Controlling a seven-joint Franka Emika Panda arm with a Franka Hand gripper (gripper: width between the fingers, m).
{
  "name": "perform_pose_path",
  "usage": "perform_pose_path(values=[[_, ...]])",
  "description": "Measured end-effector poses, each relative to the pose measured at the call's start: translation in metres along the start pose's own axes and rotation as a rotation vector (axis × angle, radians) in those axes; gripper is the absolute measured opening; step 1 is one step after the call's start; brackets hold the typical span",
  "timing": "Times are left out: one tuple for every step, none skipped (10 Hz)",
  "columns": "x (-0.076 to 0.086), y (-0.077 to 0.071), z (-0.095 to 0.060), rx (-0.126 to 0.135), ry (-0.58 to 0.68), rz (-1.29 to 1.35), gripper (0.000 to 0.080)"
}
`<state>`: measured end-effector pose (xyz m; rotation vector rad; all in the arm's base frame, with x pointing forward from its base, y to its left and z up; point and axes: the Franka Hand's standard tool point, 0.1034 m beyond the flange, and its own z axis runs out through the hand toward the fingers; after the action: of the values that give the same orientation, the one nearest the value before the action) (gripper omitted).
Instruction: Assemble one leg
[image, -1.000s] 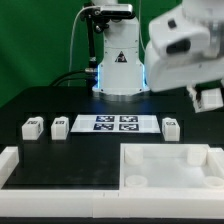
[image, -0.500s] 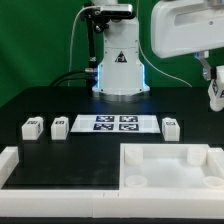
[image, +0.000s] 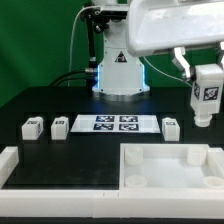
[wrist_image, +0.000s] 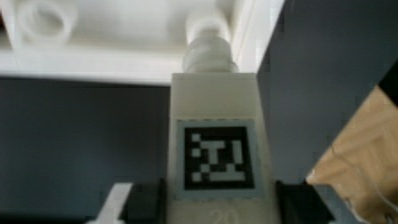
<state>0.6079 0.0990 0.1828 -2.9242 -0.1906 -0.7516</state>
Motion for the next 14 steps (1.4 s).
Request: perform_pose_path(values=[[0.01,-0.004,0.001,0.0,0.06,0.012,0.0292],[0.015,-0.012,0.002,0.007,0.065,0.011,0.0292],[0.013,-0.01,0.002,0.005,0.062,0.003,0.0292],[0.013,-0.01,0.003,0.005,0.061,0.003,0.0292],[0.013,-0.01,0.003,0.005,0.061,0.003,0.0292],[0.012,-0.011,0.005,0.004,0.083,-0.001,0.0292],[-0.004,-0.015,0.022,-0.004,0.166,-0.017,0.0292],[-0.02,-0.016,0.047,0.001,0.143,-0.031,0.0292],[-0.013,-0.012,0.058,-0.001,0.157,-0.039,0.0292],[-0.011,-0.012,0.067,0.001,0.156,-0.037,0.0292],[-0.016,-0.01,0.073,0.001,0.145,-0.036,0.0292],[-0.022,-0.01,0.078,0.003,0.134,-0.035,0.0292],[-0.026,-0.01,0.08,0.004,0.126,-0.035,0.0292],[-0.027,-0.01,0.081,0.005,0.119,-0.035,0.0292]])
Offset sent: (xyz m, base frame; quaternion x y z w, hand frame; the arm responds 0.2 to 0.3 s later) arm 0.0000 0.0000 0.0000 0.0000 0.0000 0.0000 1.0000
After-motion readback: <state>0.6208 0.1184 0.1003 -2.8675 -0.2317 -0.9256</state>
